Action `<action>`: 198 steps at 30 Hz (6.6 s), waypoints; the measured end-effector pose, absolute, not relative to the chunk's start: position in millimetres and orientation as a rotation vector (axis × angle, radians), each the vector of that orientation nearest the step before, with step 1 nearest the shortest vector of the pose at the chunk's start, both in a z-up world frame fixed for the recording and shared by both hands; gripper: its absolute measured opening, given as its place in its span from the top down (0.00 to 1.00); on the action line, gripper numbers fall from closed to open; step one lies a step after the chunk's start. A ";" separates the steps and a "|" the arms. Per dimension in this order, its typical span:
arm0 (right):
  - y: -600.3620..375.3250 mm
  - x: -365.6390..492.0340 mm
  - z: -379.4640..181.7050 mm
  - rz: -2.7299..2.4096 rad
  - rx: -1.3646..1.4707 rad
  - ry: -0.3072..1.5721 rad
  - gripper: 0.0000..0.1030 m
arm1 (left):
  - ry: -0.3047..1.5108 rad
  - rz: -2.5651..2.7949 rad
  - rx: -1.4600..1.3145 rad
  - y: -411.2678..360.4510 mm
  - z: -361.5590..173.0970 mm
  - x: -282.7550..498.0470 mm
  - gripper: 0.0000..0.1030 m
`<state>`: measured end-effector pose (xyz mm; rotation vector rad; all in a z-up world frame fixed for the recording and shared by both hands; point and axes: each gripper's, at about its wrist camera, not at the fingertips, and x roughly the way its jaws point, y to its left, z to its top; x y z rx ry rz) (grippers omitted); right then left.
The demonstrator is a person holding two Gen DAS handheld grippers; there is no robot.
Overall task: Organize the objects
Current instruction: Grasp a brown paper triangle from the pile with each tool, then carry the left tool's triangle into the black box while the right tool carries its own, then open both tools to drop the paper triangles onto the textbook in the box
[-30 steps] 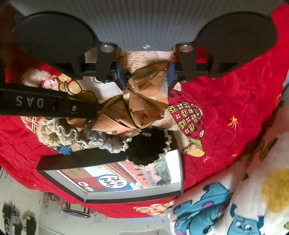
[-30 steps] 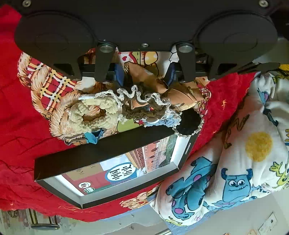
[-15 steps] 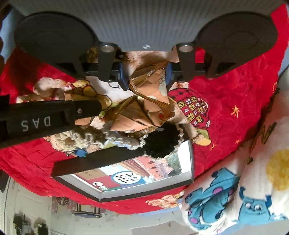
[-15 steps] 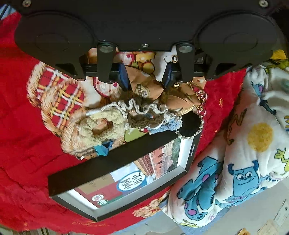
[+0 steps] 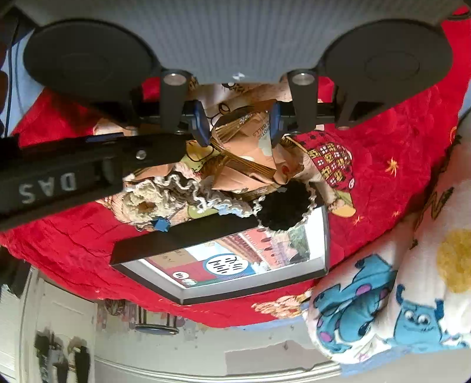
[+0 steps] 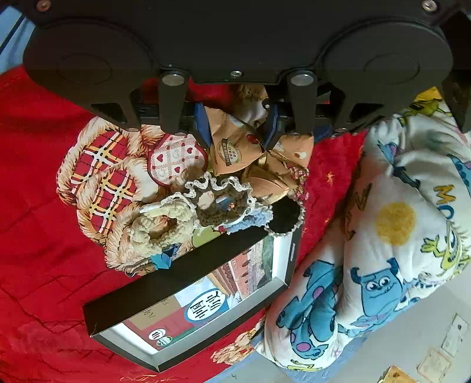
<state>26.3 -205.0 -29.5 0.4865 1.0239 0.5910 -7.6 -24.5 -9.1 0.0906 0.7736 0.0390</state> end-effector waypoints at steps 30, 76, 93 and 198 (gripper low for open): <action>-194.0 14.8 -5.3 0.657 0.452 0.826 0.63 | 0.721 0.064 -0.020 -6.4 9.2 -15.5 0.56; -207.3 86.1 13.8 0.853 0.627 0.507 0.63 | 0.280 0.048 -0.171 51.3 76.0 6.6 0.56; -172.0 147.8 -12.3 0.716 0.599 0.582 0.62 | 0.457 0.097 -0.233 77.2 32.7 89.6 0.56; -137.3 154.2 -44.1 0.623 0.484 0.845 0.62 | 0.722 0.150 -0.161 44.9 -21.9 108.5 0.50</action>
